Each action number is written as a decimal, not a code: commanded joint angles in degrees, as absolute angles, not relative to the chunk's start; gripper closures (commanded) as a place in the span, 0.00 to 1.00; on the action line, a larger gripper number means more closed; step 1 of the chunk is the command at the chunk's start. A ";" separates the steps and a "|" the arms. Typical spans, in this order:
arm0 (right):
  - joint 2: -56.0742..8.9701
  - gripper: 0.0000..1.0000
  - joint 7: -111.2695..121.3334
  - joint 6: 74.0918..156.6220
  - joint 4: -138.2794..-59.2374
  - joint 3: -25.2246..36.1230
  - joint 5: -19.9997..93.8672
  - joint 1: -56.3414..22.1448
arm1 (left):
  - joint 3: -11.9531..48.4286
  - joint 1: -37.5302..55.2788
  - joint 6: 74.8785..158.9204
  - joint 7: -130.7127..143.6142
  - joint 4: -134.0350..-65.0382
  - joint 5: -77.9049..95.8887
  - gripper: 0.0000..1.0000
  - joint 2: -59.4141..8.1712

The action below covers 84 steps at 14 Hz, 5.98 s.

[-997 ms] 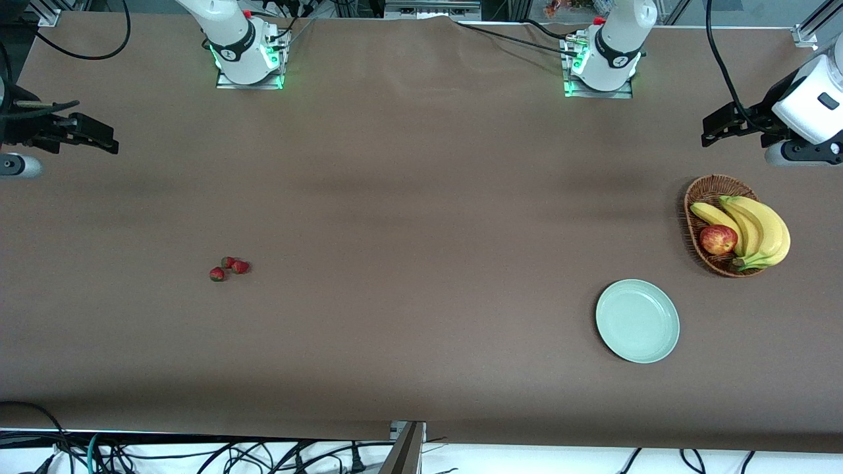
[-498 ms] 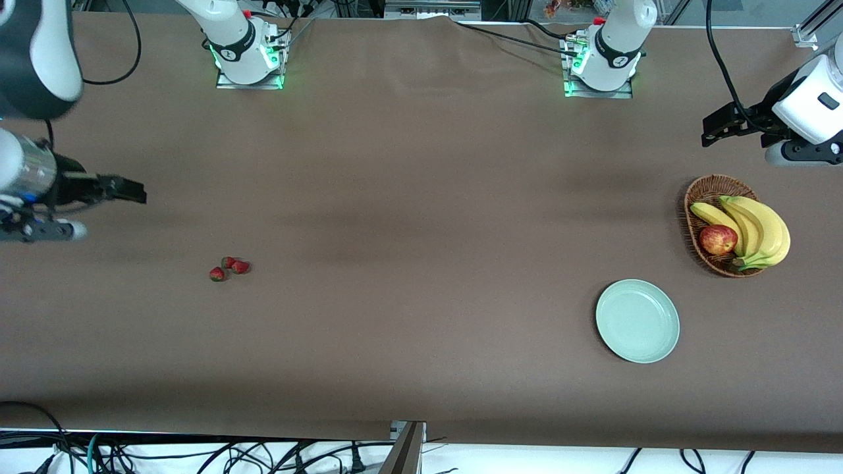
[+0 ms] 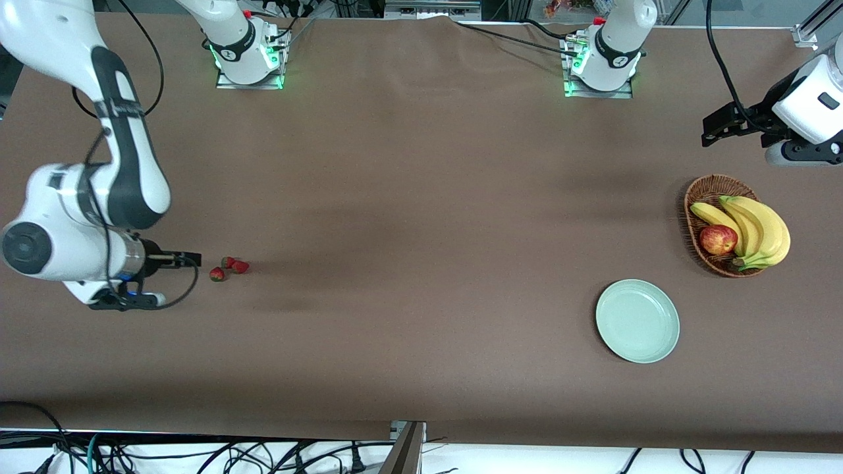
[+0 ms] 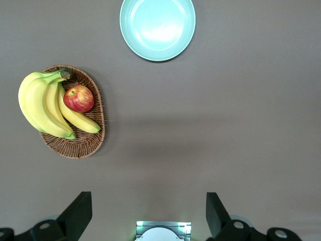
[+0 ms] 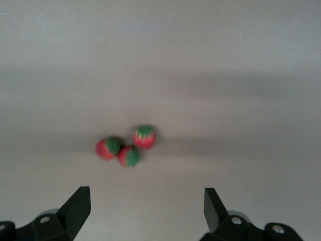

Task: Collect all strawberries into plate
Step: 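Reach the right gripper down to the strawberry cluster, then grasp one strawberry with the right gripper and lift it, then carry the strawberry to mid-table and release it with the right gripper, then grasp the strawberry with the left gripper while the right gripper reaches the cluster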

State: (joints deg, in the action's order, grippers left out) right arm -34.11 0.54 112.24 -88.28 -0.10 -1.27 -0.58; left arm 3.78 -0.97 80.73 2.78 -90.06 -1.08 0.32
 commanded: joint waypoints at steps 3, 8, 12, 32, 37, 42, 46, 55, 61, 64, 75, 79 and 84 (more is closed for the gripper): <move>-37.08 0.00 0.17 124.44 -93.69 -0.35 -2.20 -0.97 | 4.04 -1.41 79.45 2.37 -88.51 -0.09 0.00 -0.09; -39.46 0.00 -0.35 127.43 -93.69 -0.26 -2.20 -0.62 | 3.96 -1.41 79.45 2.37 -88.51 -0.09 0.00 0.00; -40.52 0.00 -0.53 129.55 -94.04 -0.18 -2.20 -0.53 | 3.96 -1.41 79.45 2.37 -88.51 -0.09 0.00 -0.09; -40.17 0.75 -0.79 128.94 -95.10 -0.26 -2.02 -0.88 | 3.96 -1.41 79.45 2.37 -88.51 -0.09 0.00 -0.09; -39.46 0.75 -2.88 118.24 -85.10 -3.34 -1.41 -4.46 | 3.96 -1.41 79.45 2.37 -88.51 -0.09 0.00 -0.09; -40.86 0.74 -28.06 120.48 -81.74 -3.34 -1.23 -19.92 | 4.04 -1.41 79.45 2.46 -88.51 -0.09 0.00 0.00; -42.97 0.74 -49.45 132.51 -81.83 -3.43 -1.14 -32.14 | 3.96 -1.41 79.45 2.37 -88.51 -0.09 0.00 -0.09; -54.31 0.74 -60.99 156.18 -77.00 -5.10 1.93 -44.55 | 3.96 -1.41 79.45 2.37 -88.51 -0.09 0.00 0.00; -55.11 0.00 -60.21 156.18 -76.91 -5.01 1.76 -45.88 | 3.96 -1.41 79.45 2.29 -88.51 -0.09 0.00 -0.09; -52.83 0.00 -59.51 155.13 -76.73 -4.48 1.41 -42.73 | 4.04 -1.32 79.37 2.37 -88.51 -0.09 0.00 -0.09; -44.03 0.00 -11.22 113.49 -77.43 0.85 0.88 -19.78 | 4.83 8.86 80.65 3.69 -88.77 0.00 0.00 -14.30; -43.95 0.00 2.45 113.46 -81.55 8.43 1.41 -19.60 | 4.83 14.22 94.09 16.12 -89.21 4.46 0.00 -23.79; -42.45 0.00 17.02 119.95 -87.52 9.49 1.84 -18.11 | 4.66 21.88 110.71 30.94 -89.21 4.39 0.00 -31.72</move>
State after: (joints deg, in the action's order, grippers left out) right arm -44.84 10.83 116.70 -83.03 9.42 0.98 -18.69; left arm 5.48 20.20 107.24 28.63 -90.49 3.64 -30.41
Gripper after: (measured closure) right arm 0.000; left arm 0.000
